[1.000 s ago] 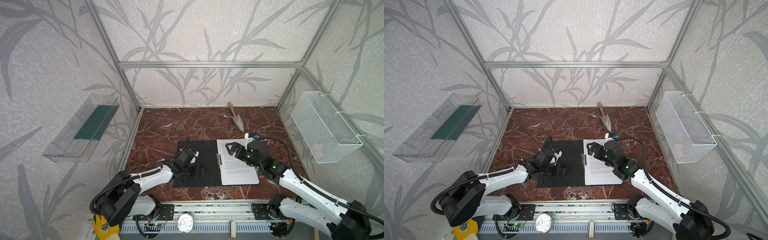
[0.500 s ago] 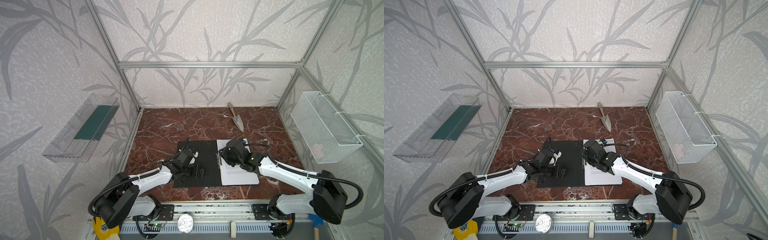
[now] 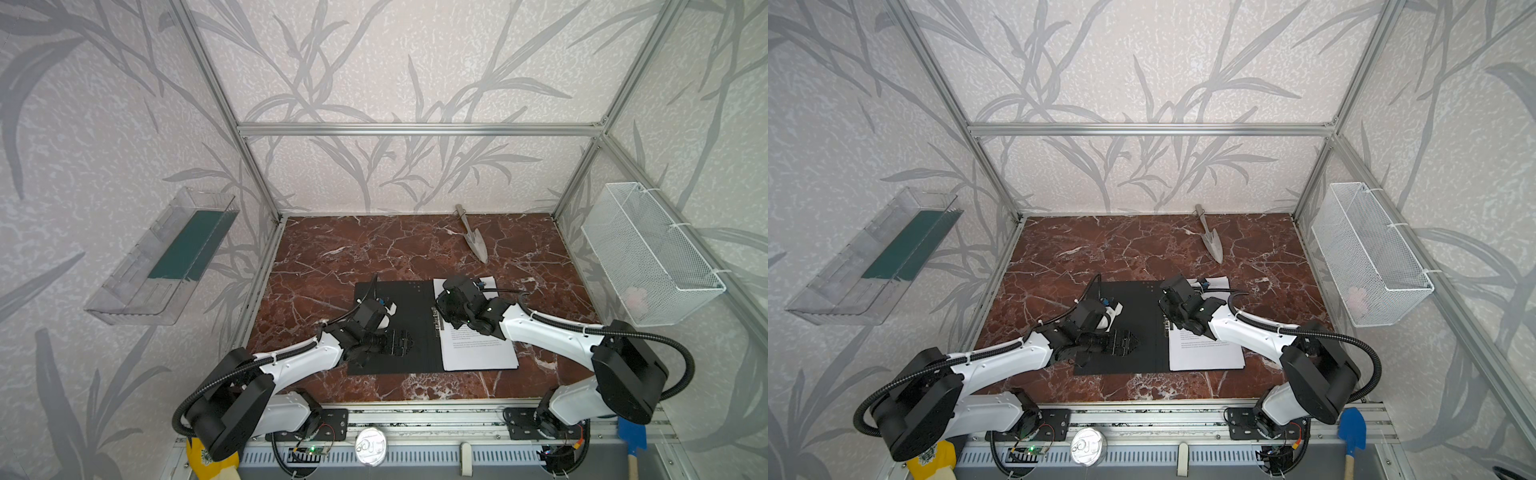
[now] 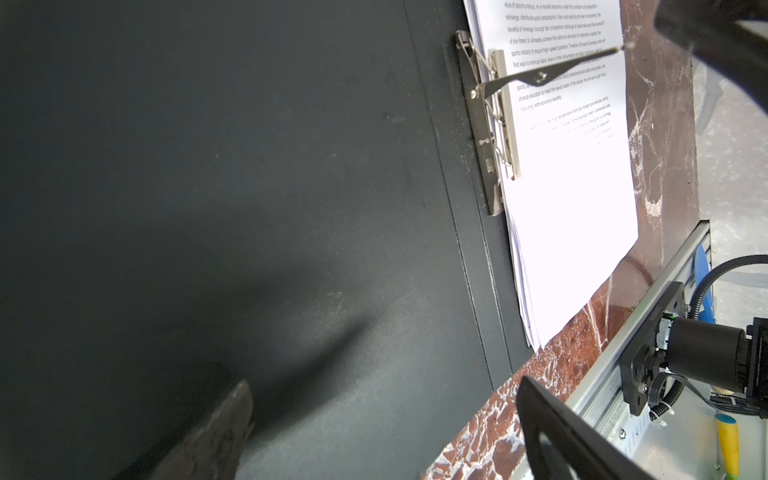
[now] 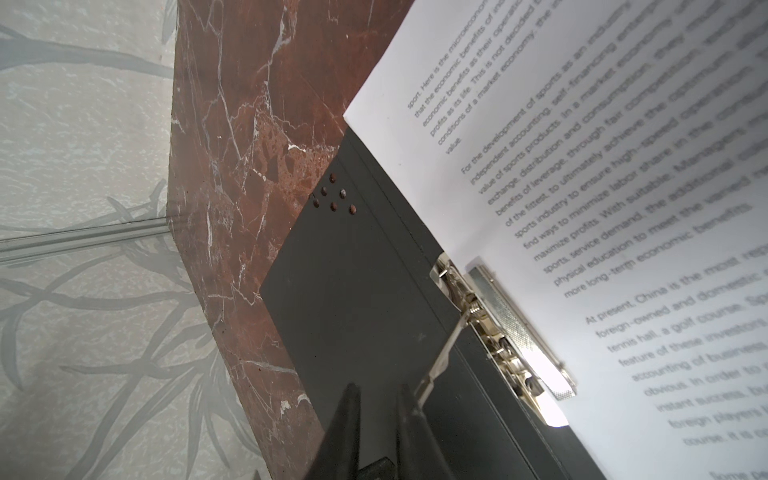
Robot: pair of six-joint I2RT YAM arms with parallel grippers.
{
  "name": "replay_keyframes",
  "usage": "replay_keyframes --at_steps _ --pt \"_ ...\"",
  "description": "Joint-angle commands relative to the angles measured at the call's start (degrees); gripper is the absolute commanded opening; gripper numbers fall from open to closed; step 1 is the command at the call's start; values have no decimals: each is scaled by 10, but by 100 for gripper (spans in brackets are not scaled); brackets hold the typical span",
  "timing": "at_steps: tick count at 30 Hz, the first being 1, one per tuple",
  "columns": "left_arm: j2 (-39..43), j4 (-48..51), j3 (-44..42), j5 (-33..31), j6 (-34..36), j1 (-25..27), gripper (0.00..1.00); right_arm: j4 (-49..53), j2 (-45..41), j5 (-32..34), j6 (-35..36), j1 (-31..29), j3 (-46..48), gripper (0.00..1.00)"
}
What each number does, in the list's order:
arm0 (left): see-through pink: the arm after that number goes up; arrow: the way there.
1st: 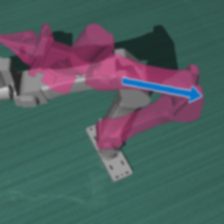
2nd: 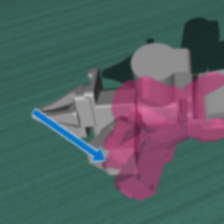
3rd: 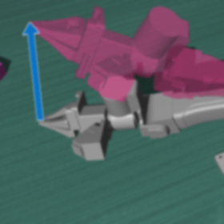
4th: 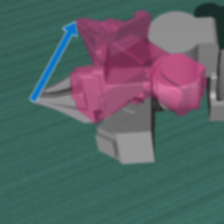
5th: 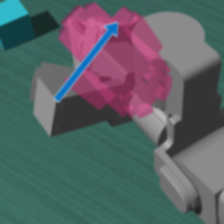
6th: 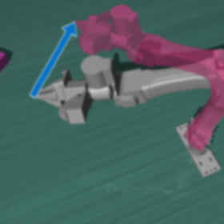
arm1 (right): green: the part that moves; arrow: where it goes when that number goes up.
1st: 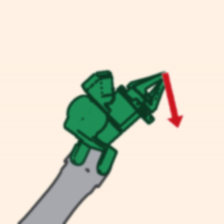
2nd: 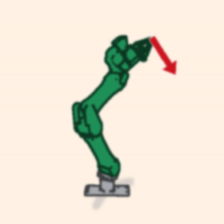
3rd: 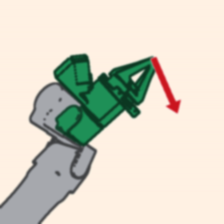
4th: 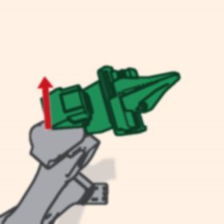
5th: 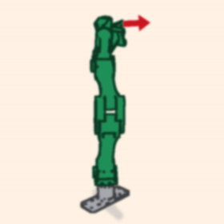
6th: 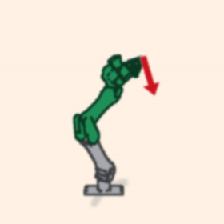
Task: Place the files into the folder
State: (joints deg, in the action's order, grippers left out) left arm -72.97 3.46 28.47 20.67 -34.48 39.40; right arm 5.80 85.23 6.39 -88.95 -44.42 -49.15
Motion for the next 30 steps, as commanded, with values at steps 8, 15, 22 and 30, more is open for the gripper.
replay_keyframes --at_steps 8,15,22,30 --pt "17 11 -10 -7 -1 4 99 -18 9 3 -16 4 0 19" --pt "14 10 -9 -3 -1 4 99 -37 -20 24 24 2 8 14" --pt "13 7 -8 -1 -2 5 99 2 -68 58 22 -22 24 19" --pt "15 11 -8 -5 -1 5 99 1 -40 27 -15 -35 36 31"
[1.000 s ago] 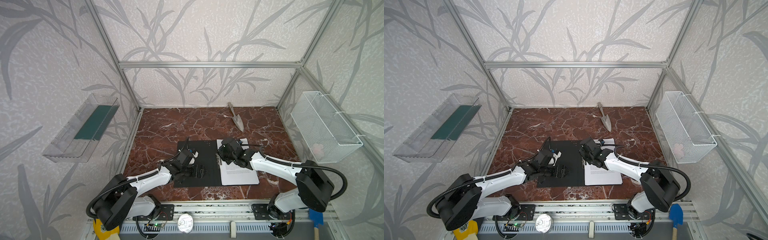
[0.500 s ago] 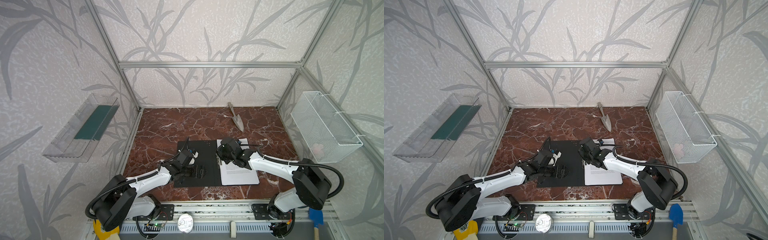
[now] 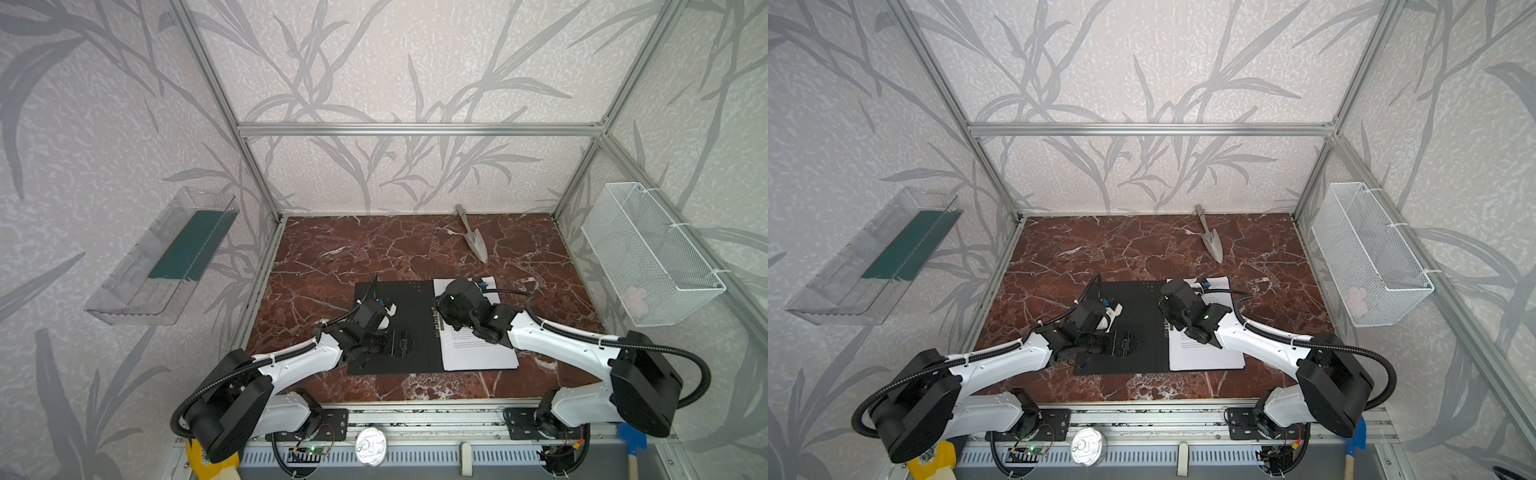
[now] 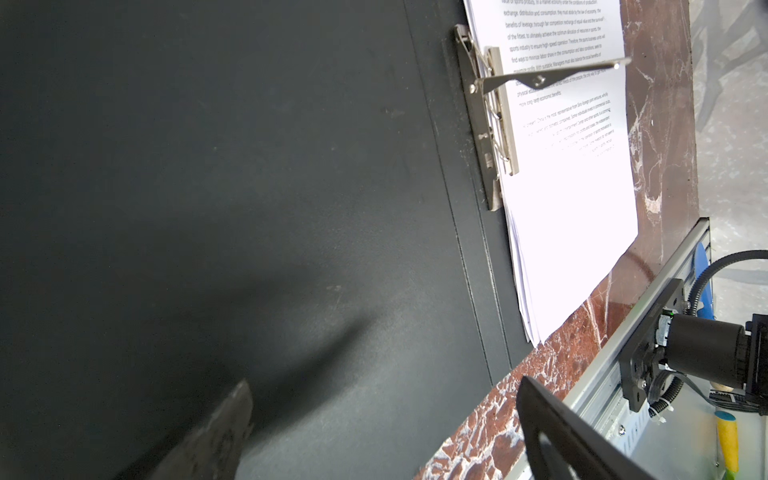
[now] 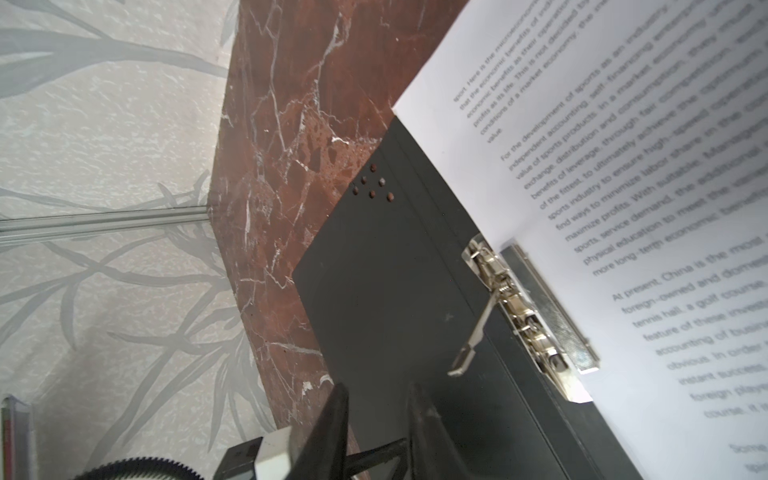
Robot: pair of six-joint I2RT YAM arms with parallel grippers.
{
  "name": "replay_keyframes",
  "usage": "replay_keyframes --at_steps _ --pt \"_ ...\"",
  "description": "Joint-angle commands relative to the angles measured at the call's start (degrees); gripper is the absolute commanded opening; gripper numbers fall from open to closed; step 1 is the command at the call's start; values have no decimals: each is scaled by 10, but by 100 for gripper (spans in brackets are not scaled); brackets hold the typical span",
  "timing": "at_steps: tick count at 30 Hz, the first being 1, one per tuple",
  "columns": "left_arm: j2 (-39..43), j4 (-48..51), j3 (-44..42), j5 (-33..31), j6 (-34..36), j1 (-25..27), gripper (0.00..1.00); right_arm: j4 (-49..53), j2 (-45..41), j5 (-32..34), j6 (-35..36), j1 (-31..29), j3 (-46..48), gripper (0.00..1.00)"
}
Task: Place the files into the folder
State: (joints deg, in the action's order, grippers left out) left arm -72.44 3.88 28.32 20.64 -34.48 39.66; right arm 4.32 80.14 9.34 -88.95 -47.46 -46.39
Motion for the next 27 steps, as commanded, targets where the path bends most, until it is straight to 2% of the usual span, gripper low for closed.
replay_keyframes --at_steps 1,13,27 --pt "10 7 -7 -4 -1 2 99 18 14 -5 -18 -5 9 31" --pt "13 5 -9 -4 -2 3 99 -16 47 -14 -37 4 17 23" --pt "15 5 -8 -2 -2 5 99 -22 46 -10 -47 12 31 16"
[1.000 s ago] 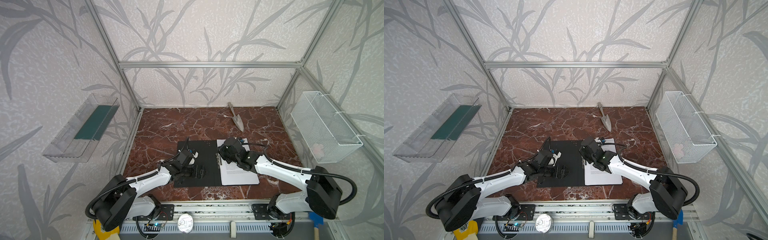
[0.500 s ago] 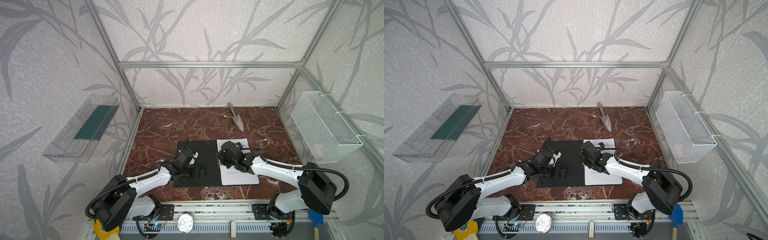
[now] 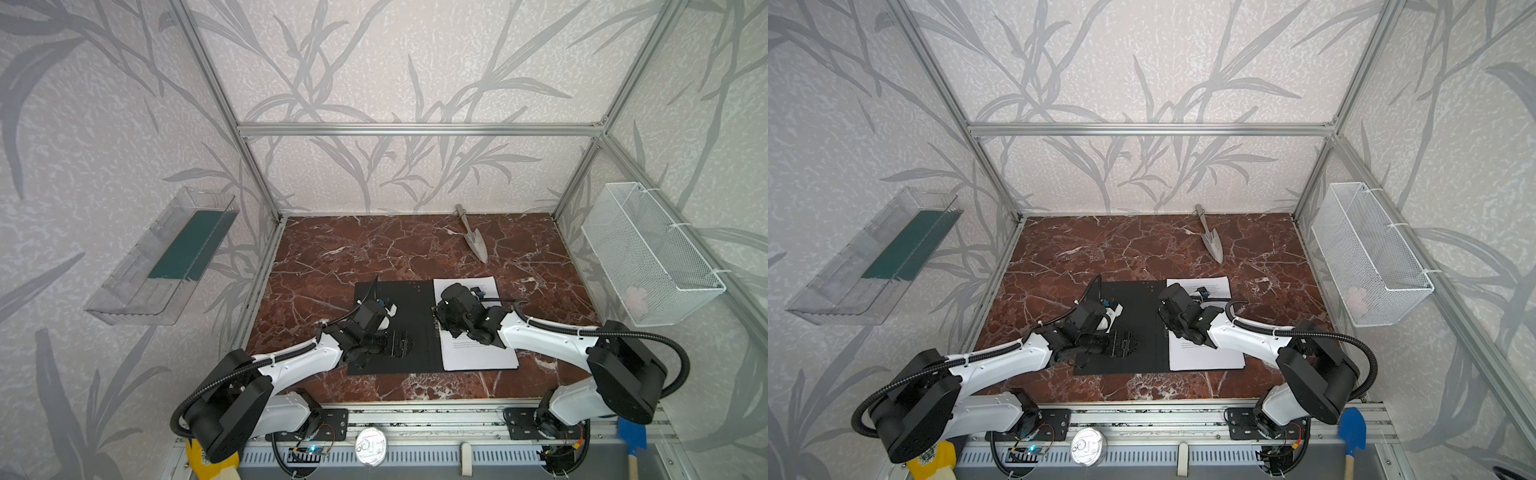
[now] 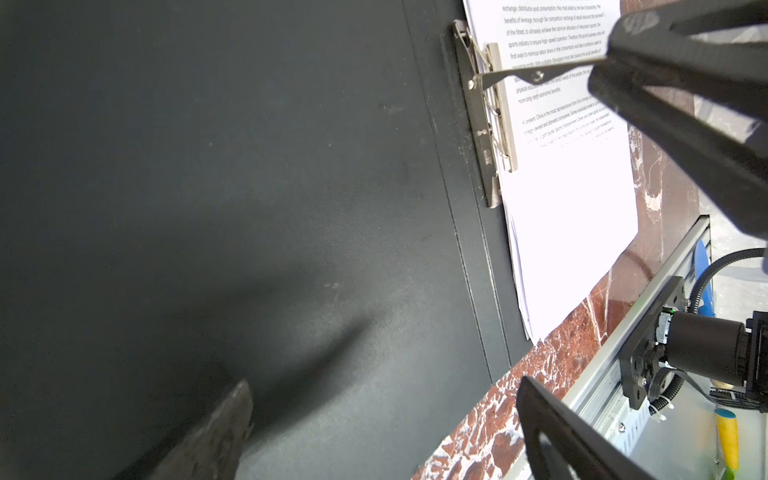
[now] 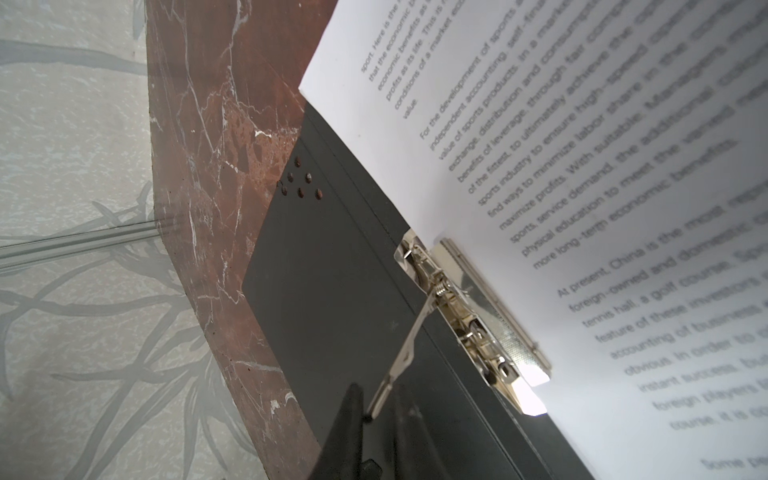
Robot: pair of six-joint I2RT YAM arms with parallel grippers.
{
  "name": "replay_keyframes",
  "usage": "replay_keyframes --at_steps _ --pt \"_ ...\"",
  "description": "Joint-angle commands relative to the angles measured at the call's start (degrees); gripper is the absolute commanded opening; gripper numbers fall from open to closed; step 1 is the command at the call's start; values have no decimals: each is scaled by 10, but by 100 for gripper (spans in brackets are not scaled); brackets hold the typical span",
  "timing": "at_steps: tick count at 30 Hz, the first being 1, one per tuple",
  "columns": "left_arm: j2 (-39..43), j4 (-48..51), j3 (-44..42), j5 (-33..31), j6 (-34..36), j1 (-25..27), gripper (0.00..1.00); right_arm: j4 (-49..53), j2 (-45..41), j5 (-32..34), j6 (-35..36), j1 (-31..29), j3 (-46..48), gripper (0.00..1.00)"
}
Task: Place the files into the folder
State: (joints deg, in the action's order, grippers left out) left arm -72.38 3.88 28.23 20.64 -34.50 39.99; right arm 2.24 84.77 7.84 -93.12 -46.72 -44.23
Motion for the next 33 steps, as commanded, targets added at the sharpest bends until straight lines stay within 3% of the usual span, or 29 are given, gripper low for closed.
replay_keyframes --at_steps 1,11,18,26,33 --pt "15 5 -8 -2 -1 2 99 -4 -1 4 -6 6 12 16" --pt "14 3 -9 -3 -1 2 99 -13 -3 -1 -11 7 21 12" --pt "1 6 -6 -14 0 2 99 -38 4 1 -12 8 27 0" --pt "-20 21 1 -55 -3 1 99 -41 21 1 24 15 4 0" --pt "-24 34 3 -86 -9 1 99 -77 20 0 53 14 76 0"
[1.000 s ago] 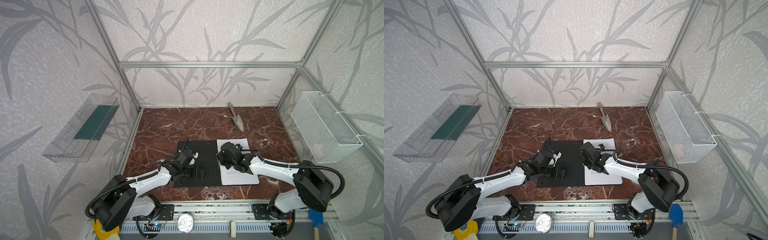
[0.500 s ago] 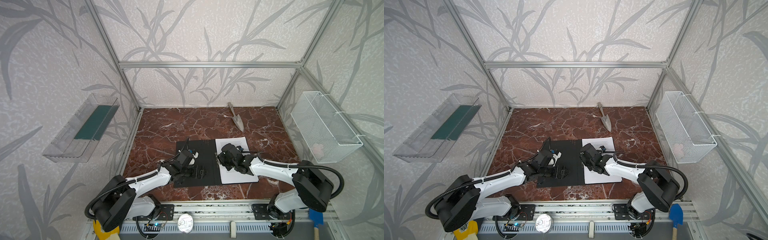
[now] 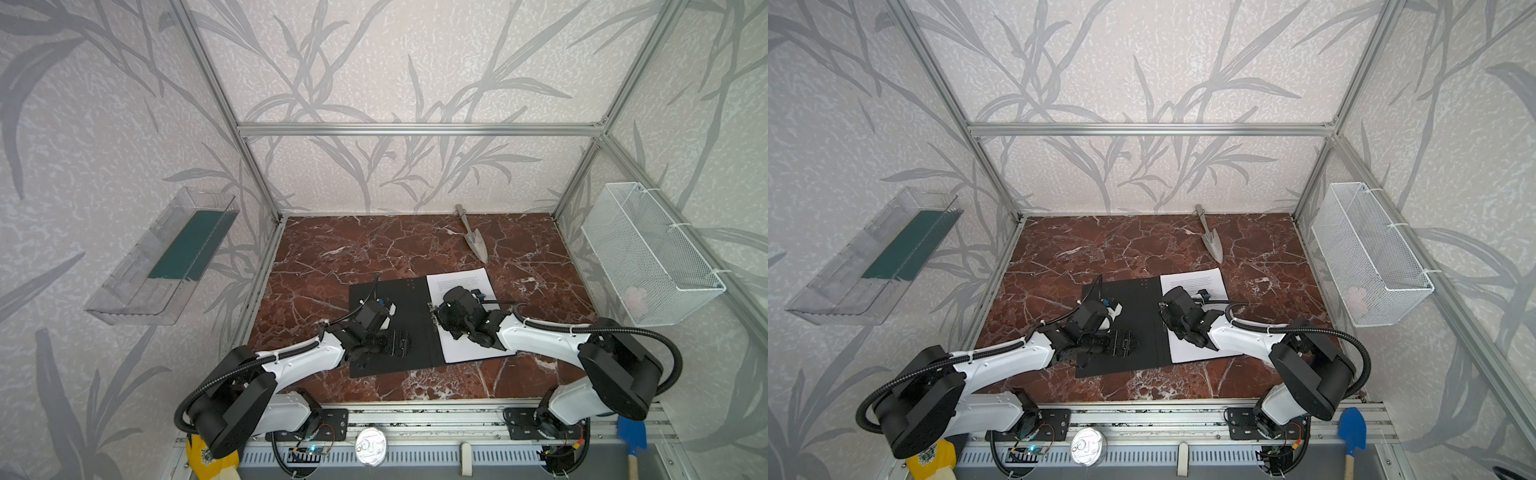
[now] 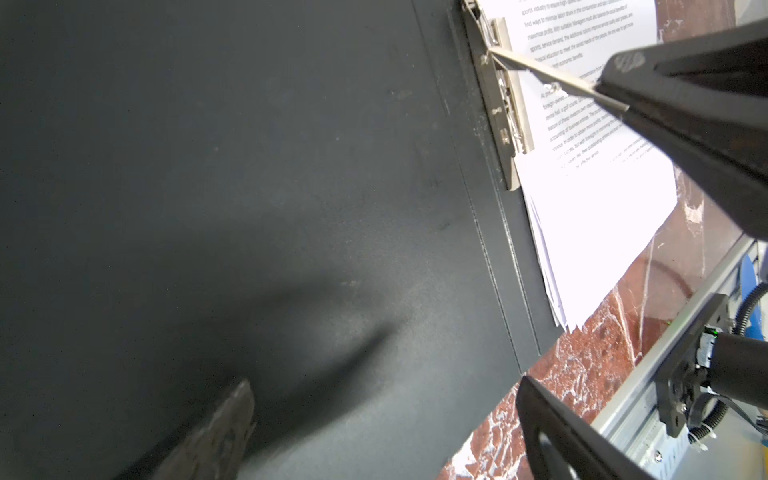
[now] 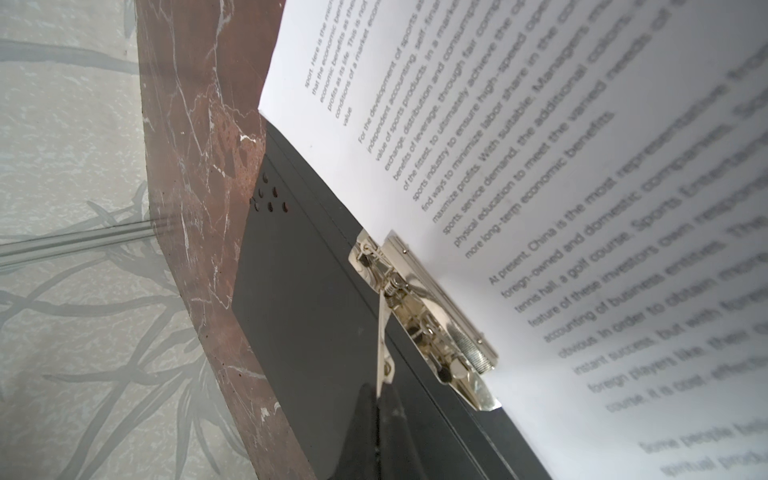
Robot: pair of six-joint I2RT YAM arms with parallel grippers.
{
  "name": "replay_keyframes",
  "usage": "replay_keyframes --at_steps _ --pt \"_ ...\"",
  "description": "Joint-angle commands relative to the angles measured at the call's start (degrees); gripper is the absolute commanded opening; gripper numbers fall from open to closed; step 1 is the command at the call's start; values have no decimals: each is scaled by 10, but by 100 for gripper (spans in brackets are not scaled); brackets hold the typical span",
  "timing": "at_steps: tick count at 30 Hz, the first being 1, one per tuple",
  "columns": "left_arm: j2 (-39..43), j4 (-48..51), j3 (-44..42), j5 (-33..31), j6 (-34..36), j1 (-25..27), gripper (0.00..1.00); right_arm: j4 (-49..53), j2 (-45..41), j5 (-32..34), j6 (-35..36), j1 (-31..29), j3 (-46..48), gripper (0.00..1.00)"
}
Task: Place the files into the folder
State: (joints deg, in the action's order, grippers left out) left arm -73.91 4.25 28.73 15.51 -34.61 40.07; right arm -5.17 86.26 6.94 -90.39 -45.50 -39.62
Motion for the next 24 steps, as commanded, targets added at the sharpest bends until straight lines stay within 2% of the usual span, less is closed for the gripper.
replay_keyframes --at_steps 1,12,24 --pt "-9 30 -3 -39 -10 0 99 -9 7 9 31 0 40 0" --pt "-39 59 11 -91 -24 -1 99 -123 62 8 36 -4 159 0" --pt "-77 64 20 -111 -29 -2 99 -108 110 47 25 -6 202 0"
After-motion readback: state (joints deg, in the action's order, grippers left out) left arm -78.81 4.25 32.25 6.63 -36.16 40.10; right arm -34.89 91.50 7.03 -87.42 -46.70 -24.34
